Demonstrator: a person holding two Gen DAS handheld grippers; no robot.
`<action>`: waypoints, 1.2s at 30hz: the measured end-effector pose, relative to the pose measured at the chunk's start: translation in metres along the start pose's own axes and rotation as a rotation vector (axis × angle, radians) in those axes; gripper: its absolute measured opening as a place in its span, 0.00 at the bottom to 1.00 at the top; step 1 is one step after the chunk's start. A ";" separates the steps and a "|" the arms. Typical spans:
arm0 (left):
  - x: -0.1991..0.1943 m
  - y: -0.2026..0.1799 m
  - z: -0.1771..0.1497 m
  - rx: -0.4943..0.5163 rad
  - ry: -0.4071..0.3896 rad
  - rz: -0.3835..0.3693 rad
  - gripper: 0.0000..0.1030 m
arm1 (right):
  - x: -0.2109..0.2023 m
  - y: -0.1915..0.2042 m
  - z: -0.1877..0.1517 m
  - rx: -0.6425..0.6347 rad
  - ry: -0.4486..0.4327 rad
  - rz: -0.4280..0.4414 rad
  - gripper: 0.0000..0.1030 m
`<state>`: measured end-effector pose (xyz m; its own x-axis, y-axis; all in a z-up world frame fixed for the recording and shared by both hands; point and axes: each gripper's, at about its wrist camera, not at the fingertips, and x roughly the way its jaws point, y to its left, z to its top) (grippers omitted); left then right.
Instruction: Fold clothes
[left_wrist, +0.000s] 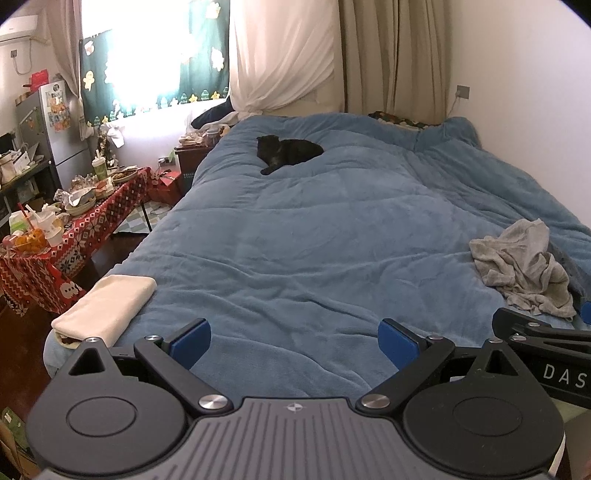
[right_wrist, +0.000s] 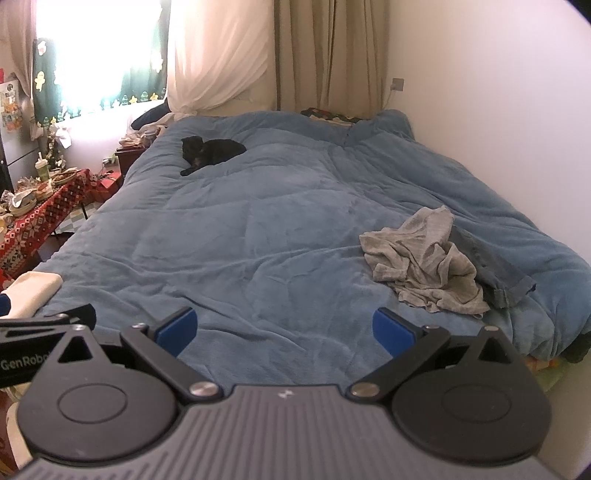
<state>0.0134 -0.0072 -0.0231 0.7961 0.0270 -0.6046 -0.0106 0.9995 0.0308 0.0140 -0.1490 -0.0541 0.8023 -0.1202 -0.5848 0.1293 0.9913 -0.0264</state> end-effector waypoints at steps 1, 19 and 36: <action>0.000 0.000 0.000 0.001 0.000 0.000 0.95 | 0.000 0.000 0.000 0.001 0.001 -0.001 0.99; 0.011 -0.012 0.005 0.006 0.016 -0.022 0.95 | 0.008 -0.011 0.003 0.023 0.022 -0.013 0.99; 0.105 -0.060 0.022 0.026 0.077 -0.182 0.95 | 0.088 -0.116 -0.006 0.196 0.074 -0.068 0.99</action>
<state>0.1114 -0.0651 -0.0710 0.7350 -0.1518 -0.6608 0.1459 0.9872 -0.0644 0.0664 -0.2746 -0.1072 0.7439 -0.1749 -0.6451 0.2982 0.9506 0.0861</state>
